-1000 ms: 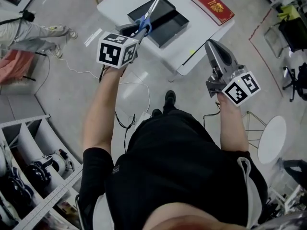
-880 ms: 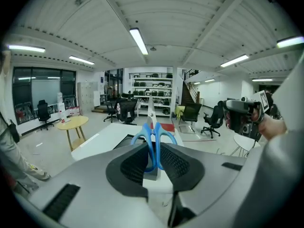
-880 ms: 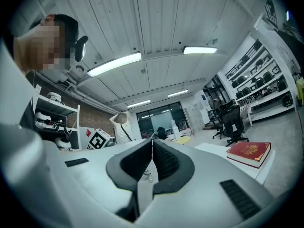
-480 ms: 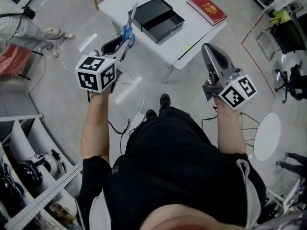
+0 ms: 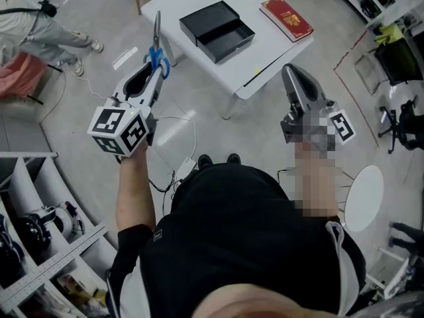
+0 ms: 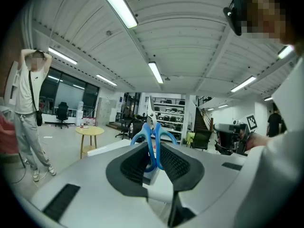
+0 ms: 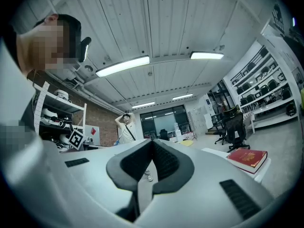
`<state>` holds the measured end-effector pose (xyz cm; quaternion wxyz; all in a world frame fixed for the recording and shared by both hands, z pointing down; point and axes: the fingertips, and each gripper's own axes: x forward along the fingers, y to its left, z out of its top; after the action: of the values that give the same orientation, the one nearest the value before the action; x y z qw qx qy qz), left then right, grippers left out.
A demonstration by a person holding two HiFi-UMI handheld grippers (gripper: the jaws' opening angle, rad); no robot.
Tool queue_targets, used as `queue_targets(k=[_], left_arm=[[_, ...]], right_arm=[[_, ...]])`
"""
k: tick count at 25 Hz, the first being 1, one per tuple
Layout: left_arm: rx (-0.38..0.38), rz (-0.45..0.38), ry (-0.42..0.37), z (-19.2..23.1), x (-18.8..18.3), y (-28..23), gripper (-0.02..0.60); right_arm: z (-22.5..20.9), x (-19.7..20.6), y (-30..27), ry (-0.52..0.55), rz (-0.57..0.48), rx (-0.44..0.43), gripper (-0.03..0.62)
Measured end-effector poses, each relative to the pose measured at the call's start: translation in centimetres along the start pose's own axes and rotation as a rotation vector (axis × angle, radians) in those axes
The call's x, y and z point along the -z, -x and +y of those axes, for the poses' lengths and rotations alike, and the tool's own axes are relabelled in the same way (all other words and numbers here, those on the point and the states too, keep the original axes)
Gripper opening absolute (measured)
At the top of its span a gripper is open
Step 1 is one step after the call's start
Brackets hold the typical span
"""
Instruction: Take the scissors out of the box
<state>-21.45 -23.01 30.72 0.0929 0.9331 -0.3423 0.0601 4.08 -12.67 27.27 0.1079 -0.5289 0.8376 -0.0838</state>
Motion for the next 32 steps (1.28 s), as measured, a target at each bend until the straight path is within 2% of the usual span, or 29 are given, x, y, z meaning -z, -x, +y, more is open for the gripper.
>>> queue_targets(k=[13,18,32], left_arm=[[-0.120,-0.107,0.001,-0.9,-0.9,1.2,0.089],[-0.131,-0.135,-0.001,-1.1,-1.1,0.8,0.089],[-0.129,-0.132,-0.011,-1.1,-1.3,-0.7,0.089]], right_arm=[[-3.6,-1.2,2.3,0.015,-0.018,0.012,0.028],[-4.4,-0.8,2.4,0.035,0.004,0.031,0.028],[-5.6,-1.2,2.1,0.057,0.005,0.045,0.028]])
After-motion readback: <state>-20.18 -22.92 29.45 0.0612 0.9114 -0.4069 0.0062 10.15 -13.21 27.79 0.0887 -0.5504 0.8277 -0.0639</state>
